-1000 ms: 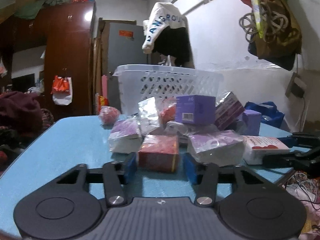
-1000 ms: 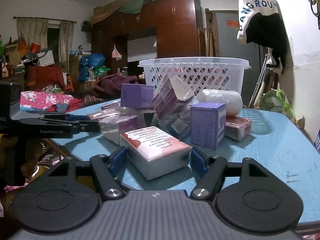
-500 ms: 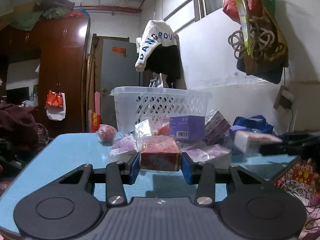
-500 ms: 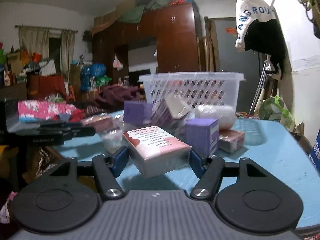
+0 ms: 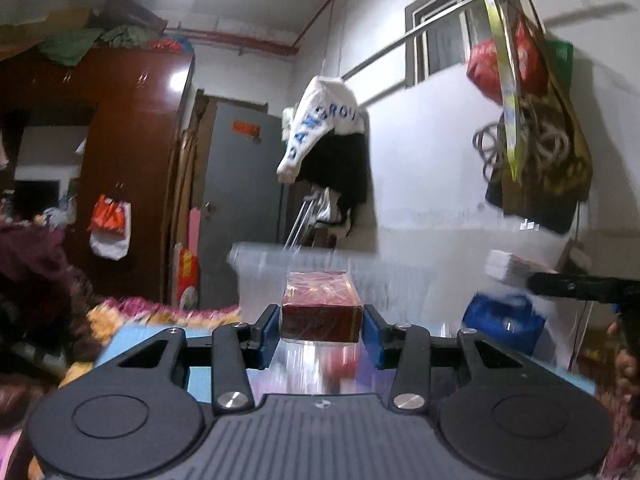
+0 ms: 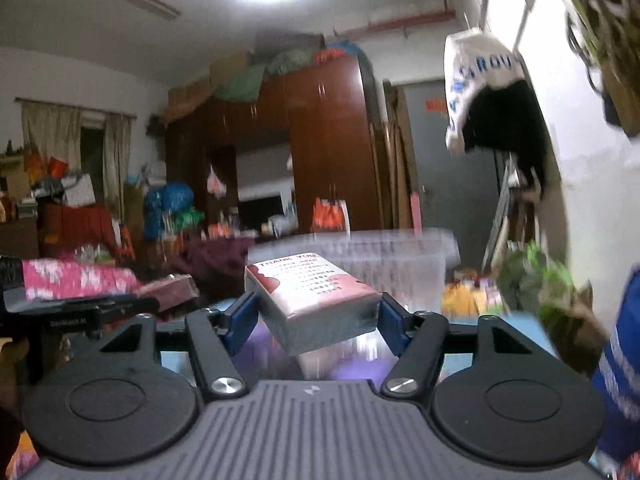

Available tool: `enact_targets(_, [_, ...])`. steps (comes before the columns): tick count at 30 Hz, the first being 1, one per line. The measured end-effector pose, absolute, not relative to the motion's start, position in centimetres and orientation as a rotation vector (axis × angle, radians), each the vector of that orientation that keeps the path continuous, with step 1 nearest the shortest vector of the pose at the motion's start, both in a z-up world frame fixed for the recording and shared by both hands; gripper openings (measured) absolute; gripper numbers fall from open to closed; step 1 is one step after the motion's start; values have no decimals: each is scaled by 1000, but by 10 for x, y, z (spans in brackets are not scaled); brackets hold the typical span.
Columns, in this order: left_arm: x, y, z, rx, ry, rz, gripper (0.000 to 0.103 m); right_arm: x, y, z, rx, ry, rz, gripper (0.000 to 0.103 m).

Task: Organize objects
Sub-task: 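Carry both boxes over the white basket and release them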

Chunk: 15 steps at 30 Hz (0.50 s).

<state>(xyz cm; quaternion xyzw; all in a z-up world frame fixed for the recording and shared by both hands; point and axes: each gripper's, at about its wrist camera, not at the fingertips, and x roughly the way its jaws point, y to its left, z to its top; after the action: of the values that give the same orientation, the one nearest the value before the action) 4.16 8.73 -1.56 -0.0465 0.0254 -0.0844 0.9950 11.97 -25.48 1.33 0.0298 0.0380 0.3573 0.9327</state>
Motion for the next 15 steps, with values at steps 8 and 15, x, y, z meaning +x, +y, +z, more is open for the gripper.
enact_targets(8, [161,84,47,-130,143,-187,47,236,-189,69,-26,104,647,67])
enact_targets(15, [240,74,33,-133,318,-155,52,289,-166,59,-129,162,590,69])
